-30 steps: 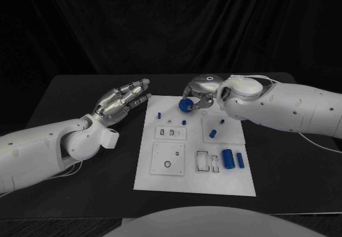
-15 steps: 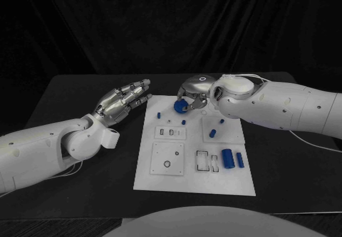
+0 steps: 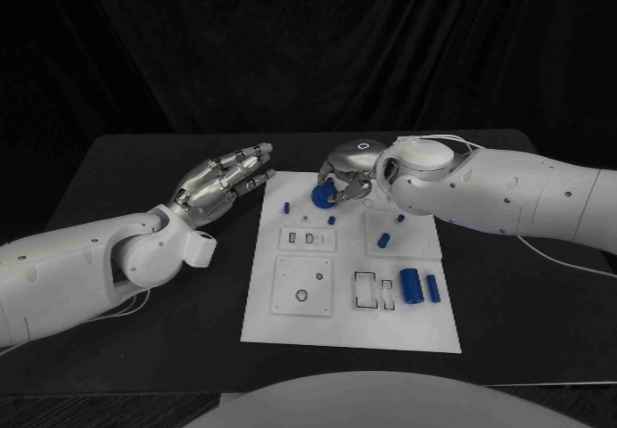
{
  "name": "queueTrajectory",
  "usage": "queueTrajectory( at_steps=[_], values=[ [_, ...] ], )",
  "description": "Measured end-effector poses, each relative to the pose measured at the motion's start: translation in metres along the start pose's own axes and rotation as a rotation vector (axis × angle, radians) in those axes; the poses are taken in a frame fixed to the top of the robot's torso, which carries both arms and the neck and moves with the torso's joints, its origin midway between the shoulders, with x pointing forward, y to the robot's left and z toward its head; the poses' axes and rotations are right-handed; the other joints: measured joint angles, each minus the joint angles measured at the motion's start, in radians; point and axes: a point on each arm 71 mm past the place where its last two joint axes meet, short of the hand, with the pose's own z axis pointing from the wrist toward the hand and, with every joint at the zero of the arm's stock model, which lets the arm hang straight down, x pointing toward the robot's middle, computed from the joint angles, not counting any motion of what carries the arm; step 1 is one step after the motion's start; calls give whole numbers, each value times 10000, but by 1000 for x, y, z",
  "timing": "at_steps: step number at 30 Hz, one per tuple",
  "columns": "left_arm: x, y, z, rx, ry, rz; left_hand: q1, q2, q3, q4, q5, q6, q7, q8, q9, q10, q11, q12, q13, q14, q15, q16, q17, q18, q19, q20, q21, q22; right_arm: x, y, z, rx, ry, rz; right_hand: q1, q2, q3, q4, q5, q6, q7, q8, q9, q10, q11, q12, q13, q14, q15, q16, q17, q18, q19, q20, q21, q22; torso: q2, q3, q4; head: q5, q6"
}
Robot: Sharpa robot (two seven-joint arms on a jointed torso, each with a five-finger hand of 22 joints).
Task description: Assemble the parts on the task board
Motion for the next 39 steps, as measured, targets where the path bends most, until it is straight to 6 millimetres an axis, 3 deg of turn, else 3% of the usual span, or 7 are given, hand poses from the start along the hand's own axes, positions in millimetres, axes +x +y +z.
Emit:
queueTrajectory(
  at_steps=[9, 24, 31, 39],
  values=[
    [0, 0, 0, -19, -3, 4, 0, 0, 27, 28, 0, 0, 0, 0, 0, 0, 0, 0, 0, 0, 0, 0, 3, 0, 0, 0, 0, 0, 2, -5, -3, 108, 42, 129, 0, 0, -24, -134, -79, -859, -145, 0, -463, -36, -36, 0, -1, 0, 0, 0, -1, 0, 0, 0, 0, 8, -4, 0, -3, 26, 0],
    [-1, 0, 0, -36, -1, 3, 0, 0, 55, 0, 0, 0, 0, 0, -1, 0, 0, 0, 0, 0, 0, 0, 7, 1, 0, 0, 0, 0, 4, -12, -9, 220, 70, 212, 0, 0, 3, -161, -79, -968, -164, 0, -601, -32, -41, 0, -2, 6, -6, 0, -2, 0, 0, -1, -154, 6, -3, 1, -9, 46, 0],
    [-1, 0, 0, -42, 10, -3, 0, 0, 83, -28, 0, -1, 0, 0, -1, 0, 0, 0, 0, 0, 0, 0, 7, 1, 0, 0, 0, 0, 5, -14, -12, 244, 160, 229, -79, 79, 25, -238, -79, -411, -292, 225, -680, -15, -167, 0, -2, 29, -104, 0, -3, 1, -6, -51, -194, 5, -3, 2, -10, 50, 4],
    [0, 1, 0, -51, 22, -11, 0, 0, 110, 0, 0, -1, 0, 0, -1, 0, 0, 0, 0, 0, 0, 0, -1, 1, 0, 0, 0, 0, 7, -16, -14, 274, 295, 256, -225, 225, 73, -286, -79, 1004, -190, 704, -677, -31, -183, 0, -3, 35, -110, 0, -4, 1, 0, -76, -259, 4, -2, 1, -10, 71, 4]
  ],
)
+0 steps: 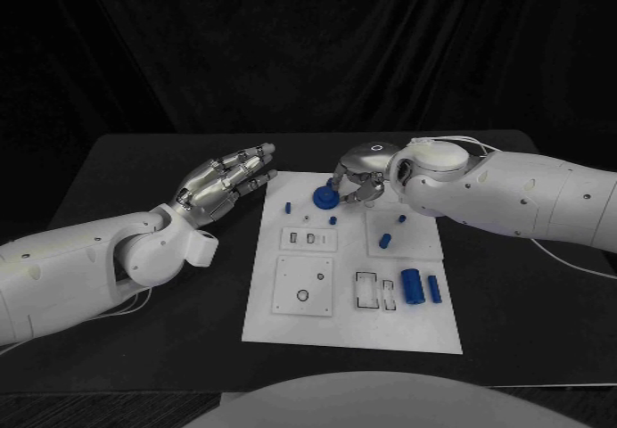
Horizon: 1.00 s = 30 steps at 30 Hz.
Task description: Assemble the parts on the task board
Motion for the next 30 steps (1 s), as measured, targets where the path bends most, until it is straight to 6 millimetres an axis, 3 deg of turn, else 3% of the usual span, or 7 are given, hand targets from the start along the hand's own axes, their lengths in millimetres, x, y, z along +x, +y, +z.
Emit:
queueTrajectory(
  at_steps=[13, 18, 21, 24, 26, 30],
  values=[
    [0, 0, 0, -16, 13, -10, 39, 39, 42, -42, 0, 0, 0, 0, 0, 0, 0, 0, 0, 0, 0, 0, 1, 0, 0, 0, 0, 0, 1, -7, -5, 132, 0, 18, -38, 38, -43, -97, -274, 1038, -32, 516, 411, 0, 1, 0, -1, 0, 0, 0, -1, 0, 0, 0, -104, -2, 0, -2, 3, 17, 1],
    [-1, 0, -1, -23, 3, -8, 39, 39, 42, -42, 0, 0, 0, 0, 0, 0, 0, 0, 0, 0, 0, 0, 2, -1, 0, 0, 0, 0, 1, -13, -11, 220, -204, 32, -40, 40, -183, -237, -467, 1082, -113, 973, 1000, -1, 1, 0, -1, -36, -35, 0, -1, 0, 0, 0, -104, -2, 0, -2, 4, 34, 1],
    [-2, 0, -2, -27, -19, 1, 39, 39, 42, -42, 0, 0, 0, 0, 0, 0, 0, 0, 0, 20, 20, 0, 3, 0, 22, 21, 0, 4, 0, -20, -19, 290, -502, 43, -105, 105, -269, -228, -621, 645, -97, 1208, 1419, 0, 1, 0, -1, -36, -35, 0, -2, 0, 0, 0, -131, -2, -1, -2, 4, 47, 1],
    [-2, -1, -2, -32, -38, 8, 39, 39, 42, -42, 0, 0, 0, 0, 0, 0, 0, 0, 0, 37, 37, 0, 4, -1, 37, 36, 0, 9, -2, -27, -29, 367, -886, 54, -158, 138, -361, -126, -751, -60, -29, 1144, 1557, 0, 1, 0, -1, -36, -35, 0, -2, 0, 0, 0, -92, -3, -1, -2, 3, 48, 0],
    [-2, -1, -3, -33, -40, 9, 39, 39, 42, -42, 0, 0, 0, 0, 0, 0, 0, 0, 0, 37, 37, 0, 4, -1, 37, 36, 0, 8, -5, -32, -38, 404, -1162, 67, -288, 101, -371, 28, -923, -610, -48, 802, 1400, -1, 1, 0, -1, -36, -35, 0, -2, 1, 0, 0, 41, -3, -1, -2, 1, 35, 0],
    [-3, -1, -3, -37, -40, 8, 39, 39, 41, -42, 0, 0, 0, 0, 0, 0, 0, 0, 0, 37, 37, 0, 6, -1, 36, 36, 0, 8, -11, -44, -61, 521, -1812, 198, -475, -86, -437, 433, -1449, -794, -118, 515, 1111, 7, -42, 0, -1, -19, -92, 0, -2, 0, -12, -59, 148, -4, -2, -1, -6, 36, 0]
  ],
)
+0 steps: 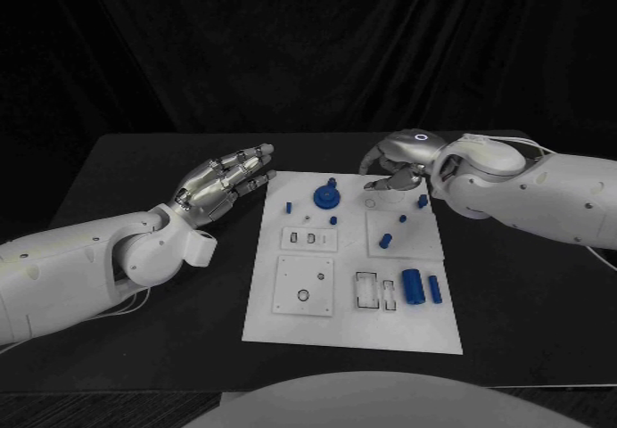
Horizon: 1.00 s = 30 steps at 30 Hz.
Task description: Assemble the parts on the task board
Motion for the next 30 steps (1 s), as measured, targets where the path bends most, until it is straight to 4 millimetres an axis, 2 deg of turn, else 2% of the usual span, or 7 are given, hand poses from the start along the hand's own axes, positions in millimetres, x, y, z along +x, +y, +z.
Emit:
queueTrajectory(
  at_steps=[3, 8, 11, 17, 22, 29, 30],
  values=[
    [0, 0, 0, -1, 6, -2, 0, 0, 0, 0, 0, 0, 0, 0, 0, 0, 0, 0, 0, 0, 0, 0, 1, 0, 0, 0, 0, 0, -5, -10, -17, 82, -457, 238, -102, -102, -40, 458, -345, 153, -153, -27, -193, 7, -121, 0, 0, -8, -122, -195, 0, 0, 2, -108, 45, 0, -1, 0, -14, 27, 0],
    [0, 0, 0, -7, 5, -4, 0, 0, 0, 0, 0, 0, 0, 0, 0, 0, 0, 0, 0, 0, 0, 0, 2, 0, 0, 0, 0, -1, -7, -24, -41, 185, -1060, 642, -234, -245, -95, 976, -372, 166, -166, -171, -424, 7, -121, 0, 0, 0, -210, -282, 0, 1, 15, -189, 84, -1, -8, -1, -14, 2, 41],
    [0, 1, 0, -13, -7, -1, 0, 0, 0, 0, 0, 0, 0, 0, 0, 0, 0, 0, 0, 0, 0, 0, 2, 1, 0, 0, 0, -1, -1, -32, -53, 297, -1279, 875, -122, -369, -102, 1018, -200, 107, -216, -284, -524, 4, -197, 0, 0, 4, -213, -282, 0, 0, 14, -189, 111, -1, -8, -1, 2, -75, 65],
    [-1, 2, -1, -36, -11, -27, 0, 0, 56, 1, 0, 0, 0, 0, 0, 0, 0, 0, 0, 0, 0, 0, 2, 1, 0, 0, 0, -2, 15, -45, -69, 595, -1464, 1155, 153, -522, -74, 1046, 351, -412, -130, -365, -594, -8, -208, 0, 0, 3, -213, -282, -1, 0, 14, -189, 112, -1, -6, 0, 6, -183, 134],
    [0, 3, -1, -56, 5, -58, 0, 0, 55, 1, 0, 0, 0, 0, 0, 0, 0, 0, 0, 0, -1, 0, -3, 1, -1, -1, 0, -2, 31, -58, -80, 956, -1421, 1278, 351, -491, -74, 1046, 834, -637, -76, -129, -513, -8, -207, 0, 0, 3, -212, -282, -1, -1, 14, -189, 112, 7, -2, 8, -27, -182, 235],
    [0, 4, -3, -79, 10, -87, 0, 0, 55, 1, 0, 0, 0, 0, 0, 0, 0, 0, 0, -1, -1, 0, -7, 0, -1, -1, 0, -2, 43, -69, -87, 1316, -1317, 1393, 394, -535, -74, 1046, 908, -1156, 84, 5, -448, -11, -131, 0, 1, -9, -146, -282, -1, 0, 14, -189, 111, 7, -18, 19, -60, -179, 337],
    [0, 4, -3, -80, 11, -89, 0, 0, 55, 1, 0, 0, 0, 0, 0, 0, 0, 0, 0, 0, -1, 0, -6, 0, -1, -1, 0, -2, 44, -71, -88, 1359, -1295, 1406, 393, -535, -74, 1046, 908, -1195, 46, 51, -435, -11, -132, 0, 4, -8, -146, -281, -1, 0, 14, -189, 111, 7, -18, 22, -64, -188, 352]
  ],
)
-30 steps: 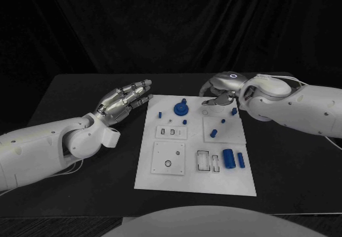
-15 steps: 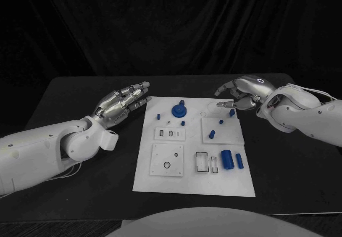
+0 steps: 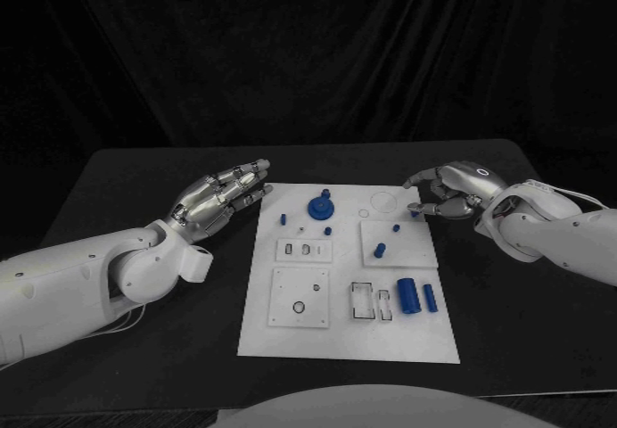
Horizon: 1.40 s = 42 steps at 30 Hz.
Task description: Assemble the parts on the task board
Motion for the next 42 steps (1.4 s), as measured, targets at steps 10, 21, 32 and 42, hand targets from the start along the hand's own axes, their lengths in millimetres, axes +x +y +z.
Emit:
queueTrajectory(
  at_steps=[10, 21, 32, 42],
  values=[
    [-1, 0, -1, -11, -6, -9, 0, 0, 0, 0, 0, 0, 0, 0, 0, 0, 0, 0, 0, 0, 0, 0, 1, 0, 0, 0, 0, -1, 6, -9, -6, 280, 111, 61, 38, -38, -55, 56, -171, -396, 69, 177, 68, -1, 69, 0, 3, -7, 62, 0, 0, -1, -9, 65, 0, -1, 9, -1, 6, -67, 38],
    [-2, 0, -2, -20, -23, -8, 0, 0, -1, 0, 0, 0, 0, 0, 0, 0, 0, 0, 0, -1, -1, 0, 4, 0, 0, 0, 0, -1, 14, -15, -13, 385, 281, 92, -761, -531, -440, 99, -1822, -1007, 85, 1063, 329, 36, 105, 0, 2, 20, 88, 1, -1, 0, -1, 73, 0, -3, 16, -18, 25, -105, 48],
    [-3, 0, -3, -32, -36, -6, 0, 0, -1, 0, 0, 0, 0, 0, 0, 0, 0, 0, 0, -1, -1, 0, 8, 0, 0, 0, 0, -2, 18, -19, -16, 342, 368, 58, -975, -596, -1436, 109, -1939, -1285, 73, 1553, 455, 36, 105, 0, 1, 20, 88, 1, -1, -1, -1, 73, 0, -4, 7, -21, 29, -127, -9],
    [-3, 0, -3, -49, -40, -11, 0, 0, 42, -42, 0, 0, 0, 0, 0, -38, 37, 0, 0, -1, -1, 0, 9, 0, 0, -1, 0, 8, 20, -22, -16, 376, 466, 52, -257, -67, -1169, 84, -132, -1557, 51, 2249, 525, 36, 105, 0, 0, 20, 88, 1, 0, 0, -1, 73, 0, -5, 6, -21, 22, -151, -61]
  ],
)
